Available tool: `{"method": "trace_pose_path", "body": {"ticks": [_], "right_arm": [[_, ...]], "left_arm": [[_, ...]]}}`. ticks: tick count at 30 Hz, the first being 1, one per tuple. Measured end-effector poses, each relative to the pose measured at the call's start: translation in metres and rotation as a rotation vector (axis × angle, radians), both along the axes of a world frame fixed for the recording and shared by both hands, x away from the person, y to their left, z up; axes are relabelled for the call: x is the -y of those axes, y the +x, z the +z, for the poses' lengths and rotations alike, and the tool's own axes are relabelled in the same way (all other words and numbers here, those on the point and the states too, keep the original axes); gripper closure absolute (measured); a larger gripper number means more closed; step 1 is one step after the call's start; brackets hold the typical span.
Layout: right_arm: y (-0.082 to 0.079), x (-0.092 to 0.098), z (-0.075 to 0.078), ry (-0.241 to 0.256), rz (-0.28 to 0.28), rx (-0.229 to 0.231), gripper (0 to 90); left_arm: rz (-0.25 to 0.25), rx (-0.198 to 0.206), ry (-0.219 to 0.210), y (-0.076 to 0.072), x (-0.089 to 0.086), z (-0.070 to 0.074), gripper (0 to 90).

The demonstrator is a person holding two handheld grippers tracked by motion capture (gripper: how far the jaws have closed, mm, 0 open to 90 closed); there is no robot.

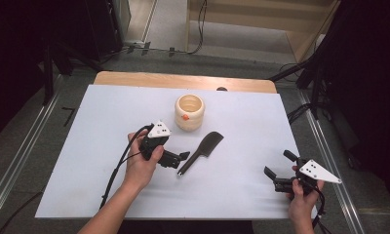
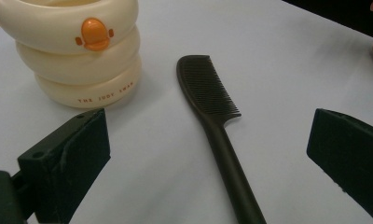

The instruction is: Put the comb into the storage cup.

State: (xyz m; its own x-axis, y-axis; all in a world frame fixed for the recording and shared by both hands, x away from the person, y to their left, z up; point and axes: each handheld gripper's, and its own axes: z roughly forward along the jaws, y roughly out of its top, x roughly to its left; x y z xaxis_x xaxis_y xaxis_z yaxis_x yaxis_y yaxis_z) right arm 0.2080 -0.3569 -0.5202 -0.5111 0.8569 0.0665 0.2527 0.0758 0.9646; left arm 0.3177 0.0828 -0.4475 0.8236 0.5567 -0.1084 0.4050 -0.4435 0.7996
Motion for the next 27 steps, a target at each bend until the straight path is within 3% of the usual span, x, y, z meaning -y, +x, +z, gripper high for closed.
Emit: {"method": "trace_pose_path", "body": {"ticks": [9,10,13,18,21,26,27], "right_arm": [[0.0,-0.001,0.0,-0.002,-0.001,-0.003,0.0],[0.0,-0.001,0.0,-0.002,-0.001,-0.003,0.0],[0.0,-0.001,0.0,-0.003,-0.002,-0.005,0.0],[0.0,-0.001,0.0,-0.002,-0.002,-0.003,0.0],[0.001,-0.001,0.0,-0.003,-0.001,-0.005,0.0],[0.001,-0.001,0.0,-0.002,-0.003,-0.007,0.0],[0.001,-0.001,0.0,-0.005,-0.004,-0.009,0.0]], "left_arm": [[0.016,-0.041,0.022,0.003,0.008,-0.007,1.0],[0.027,-0.045,0.044,0.003,0.011,-0.008,5.1],[0.026,-0.058,0.052,0.004,0.013,-0.011,8.7],[0.055,-0.095,0.1,0.007,0.018,-0.016,18.7],[0.105,-0.117,0.145,0.008,0.023,-0.02,26.2],[0.106,-0.117,0.165,0.007,0.027,-0.021,33.3],[0.116,-0.127,0.186,0.008,0.03,-0.022,34.5]]}}
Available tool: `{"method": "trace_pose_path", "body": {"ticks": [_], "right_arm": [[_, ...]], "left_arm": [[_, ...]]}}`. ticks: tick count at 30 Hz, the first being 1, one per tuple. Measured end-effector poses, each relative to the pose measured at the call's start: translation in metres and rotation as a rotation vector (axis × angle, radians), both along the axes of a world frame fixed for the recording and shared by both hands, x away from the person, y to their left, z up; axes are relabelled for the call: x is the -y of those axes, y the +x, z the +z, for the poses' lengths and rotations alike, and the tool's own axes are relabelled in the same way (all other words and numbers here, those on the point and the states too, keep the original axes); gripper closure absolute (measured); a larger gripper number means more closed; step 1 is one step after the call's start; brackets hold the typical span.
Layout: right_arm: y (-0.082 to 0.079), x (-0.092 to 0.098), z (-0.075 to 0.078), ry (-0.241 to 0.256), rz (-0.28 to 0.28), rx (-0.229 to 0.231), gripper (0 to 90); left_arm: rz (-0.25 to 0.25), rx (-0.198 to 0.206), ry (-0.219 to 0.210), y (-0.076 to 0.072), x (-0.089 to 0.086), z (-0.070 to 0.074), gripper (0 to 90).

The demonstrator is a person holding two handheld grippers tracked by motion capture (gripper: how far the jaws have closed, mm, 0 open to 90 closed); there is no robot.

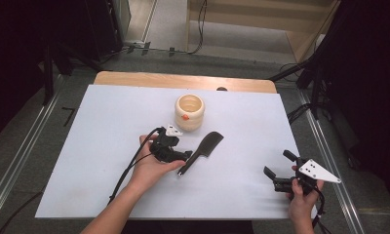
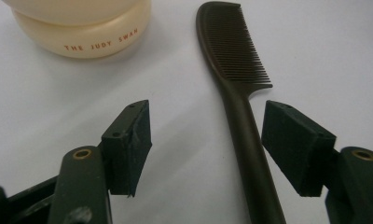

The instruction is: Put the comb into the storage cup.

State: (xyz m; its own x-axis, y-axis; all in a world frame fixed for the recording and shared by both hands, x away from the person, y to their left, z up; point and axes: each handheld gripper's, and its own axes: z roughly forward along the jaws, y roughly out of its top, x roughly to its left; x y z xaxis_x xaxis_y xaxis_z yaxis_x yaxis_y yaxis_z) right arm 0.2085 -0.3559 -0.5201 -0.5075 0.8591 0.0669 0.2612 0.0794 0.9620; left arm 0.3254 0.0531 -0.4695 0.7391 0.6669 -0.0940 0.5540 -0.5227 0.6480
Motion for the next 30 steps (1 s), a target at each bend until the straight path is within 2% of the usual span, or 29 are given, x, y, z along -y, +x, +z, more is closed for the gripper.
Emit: {"method": "trace_pose_path", "body": {"ticks": [8,14,15,16,17,20,22,26,30], "right_arm": [[0.0,0.0,0.0,-0.001,0.0,-0.002,0.0],[0.0,0.0,0.0,0.002,0.001,-0.001,0.0],[0.0,0.0,0.0,0.002,0.001,-0.001,0.0],[0.0,0.0,0.0,0.002,0.001,-0.001,0.0],[0.0,0.0,0.0,0.001,0.001,-0.001,0.0],[0.0,0.0,0.0,0.003,0.0,-0.001,0.0],[0.0,0.0,0.0,0.002,0.0,-0.002,0.0],[0.0,0.0,0.0,0.003,-0.001,-0.002,0.0],[0.0,0.0,0.0,0.002,-0.002,-0.003,0.0]], "left_arm": [[-0.015,-0.009,0.045,-0.001,0.009,-0.004,37.7],[-0.039,-0.055,0.054,0.0,0.014,-0.006,44.9],[-0.049,-0.078,0.051,0.0,0.016,-0.007,47.0],[-0.049,-0.078,0.051,0.0,0.016,-0.007,48.3],[-0.062,-0.107,0.047,0.0,0.018,-0.008,50.0],[-0.062,-0.127,0.043,0.0,0.02,-0.009,51.0],[-0.077,-0.137,0.061,-0.001,0.024,-0.01,53.3],[-0.083,-0.142,0.075,-0.001,0.029,-0.013,54.9],[-0.084,-0.132,0.108,-0.002,0.034,-0.015,59.3]]}}
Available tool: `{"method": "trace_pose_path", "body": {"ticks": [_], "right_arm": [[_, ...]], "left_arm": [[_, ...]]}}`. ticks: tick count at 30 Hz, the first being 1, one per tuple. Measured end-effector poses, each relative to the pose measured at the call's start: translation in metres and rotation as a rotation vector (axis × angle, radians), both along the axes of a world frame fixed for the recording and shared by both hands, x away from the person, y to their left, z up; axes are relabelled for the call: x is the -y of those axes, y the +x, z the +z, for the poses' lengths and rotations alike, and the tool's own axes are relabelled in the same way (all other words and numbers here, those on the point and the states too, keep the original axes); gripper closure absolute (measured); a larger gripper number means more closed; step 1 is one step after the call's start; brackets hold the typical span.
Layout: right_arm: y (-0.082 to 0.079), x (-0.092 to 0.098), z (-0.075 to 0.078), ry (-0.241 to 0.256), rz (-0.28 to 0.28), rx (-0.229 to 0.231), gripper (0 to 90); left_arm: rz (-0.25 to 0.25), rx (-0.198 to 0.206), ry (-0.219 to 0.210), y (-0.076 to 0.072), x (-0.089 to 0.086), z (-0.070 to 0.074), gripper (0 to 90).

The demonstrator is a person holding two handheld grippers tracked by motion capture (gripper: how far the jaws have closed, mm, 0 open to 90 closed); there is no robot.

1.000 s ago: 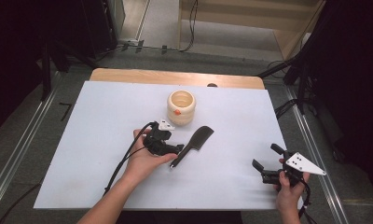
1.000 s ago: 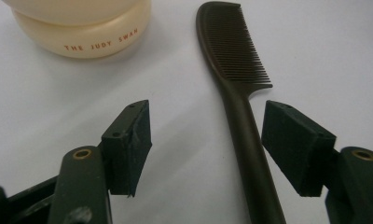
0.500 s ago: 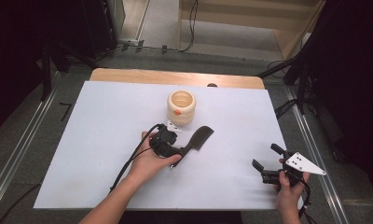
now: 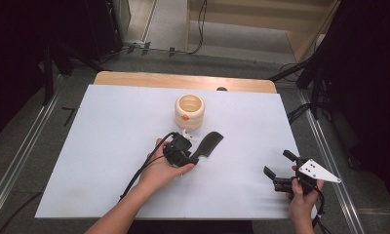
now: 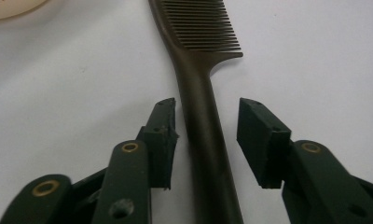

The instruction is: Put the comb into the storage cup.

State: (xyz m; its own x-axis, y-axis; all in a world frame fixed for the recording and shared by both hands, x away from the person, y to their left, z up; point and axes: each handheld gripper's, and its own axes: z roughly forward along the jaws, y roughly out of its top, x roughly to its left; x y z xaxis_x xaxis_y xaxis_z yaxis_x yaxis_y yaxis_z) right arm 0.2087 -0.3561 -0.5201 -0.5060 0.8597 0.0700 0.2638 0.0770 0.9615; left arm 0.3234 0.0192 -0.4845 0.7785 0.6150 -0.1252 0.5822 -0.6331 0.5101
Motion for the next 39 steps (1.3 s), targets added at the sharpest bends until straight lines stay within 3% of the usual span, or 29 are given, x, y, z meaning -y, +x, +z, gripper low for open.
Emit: {"method": "trace_pose_path", "body": {"ticks": [11,14,19,22,32,35,39], "right_arm": [[0.0,0.0,0.0,0.001,0.001,0.0,0.0],[0.0,0.0,0.0,0.0,0.001,0.001,0.0],[0.0,0.001,0.0,0.002,0.0,0.0,0.0],[0.0,0.001,0.0,0.005,-0.004,0.005,0.0],[0.002,-0.002,0.003,-0.017,-0.02,-0.017,0.0],[0.006,-0.005,0.005,0.011,-0.013,-0.035,0.0],[0.009,-0.012,0.009,0.01,0.0,-0.044,0.0]], "left_arm": [[0.029,0.06,0.082,-0.006,0.01,-0.003,70.7],[0.039,0.057,0.074,-0.006,0.01,-0.003,72.2],[0.047,0.055,0.052,-0.007,0.007,-0.004,72.3],[0.045,0.042,0.013,-0.006,0.004,-0.004,72.4],[0.053,0.074,-0.061,-0.011,0.0,-0.002,72.4],[0.059,0.085,-0.096,-0.013,-0.001,0.0,72.4],[0.044,0.098,-0.12,-0.017,-0.004,0.004,72.4]]}}
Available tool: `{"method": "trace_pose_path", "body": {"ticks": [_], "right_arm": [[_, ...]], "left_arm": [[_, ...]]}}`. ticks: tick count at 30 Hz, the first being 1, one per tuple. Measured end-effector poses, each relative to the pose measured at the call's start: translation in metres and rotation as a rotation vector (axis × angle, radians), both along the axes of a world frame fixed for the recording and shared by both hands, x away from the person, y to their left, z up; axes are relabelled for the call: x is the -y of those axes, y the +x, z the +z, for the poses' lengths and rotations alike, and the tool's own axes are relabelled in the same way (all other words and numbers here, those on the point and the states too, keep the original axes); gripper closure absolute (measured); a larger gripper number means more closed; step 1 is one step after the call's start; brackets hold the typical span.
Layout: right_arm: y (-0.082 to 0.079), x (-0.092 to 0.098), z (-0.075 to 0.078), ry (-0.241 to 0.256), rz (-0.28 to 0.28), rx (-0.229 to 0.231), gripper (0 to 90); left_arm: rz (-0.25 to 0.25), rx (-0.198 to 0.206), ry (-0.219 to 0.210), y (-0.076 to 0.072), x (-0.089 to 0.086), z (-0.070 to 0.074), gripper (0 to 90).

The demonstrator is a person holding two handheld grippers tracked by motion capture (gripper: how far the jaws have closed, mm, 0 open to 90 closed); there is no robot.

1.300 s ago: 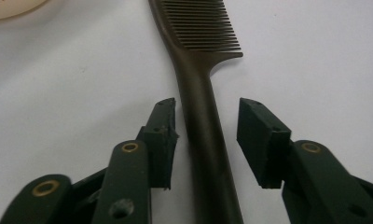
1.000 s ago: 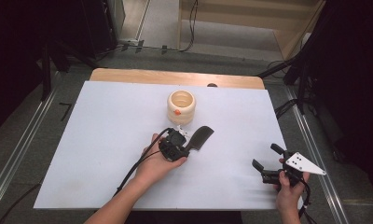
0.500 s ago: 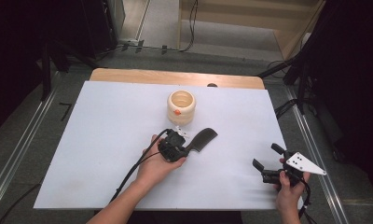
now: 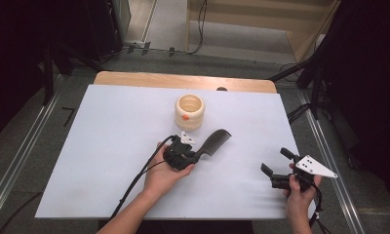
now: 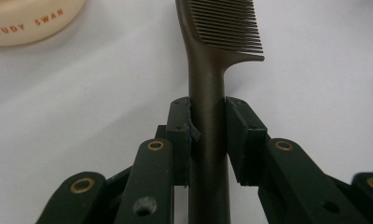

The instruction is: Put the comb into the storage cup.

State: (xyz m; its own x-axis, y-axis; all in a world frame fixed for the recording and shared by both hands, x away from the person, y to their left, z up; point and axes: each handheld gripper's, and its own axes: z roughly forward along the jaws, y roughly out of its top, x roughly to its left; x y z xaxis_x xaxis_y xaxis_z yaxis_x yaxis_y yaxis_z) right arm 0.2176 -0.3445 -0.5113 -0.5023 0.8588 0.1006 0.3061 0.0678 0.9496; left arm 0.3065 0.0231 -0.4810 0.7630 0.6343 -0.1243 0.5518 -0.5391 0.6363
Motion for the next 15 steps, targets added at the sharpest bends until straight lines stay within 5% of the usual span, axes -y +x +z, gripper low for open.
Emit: {"method": "trace_pose_path", "body": {"ticks": [15], "right_arm": [[0.03,-0.062,0.037,0.072,0.126,-0.048,0.0]], "left_arm": [[0.024,0.057,-0.098,-0.007,-0.018,0.011,72.4]]}}
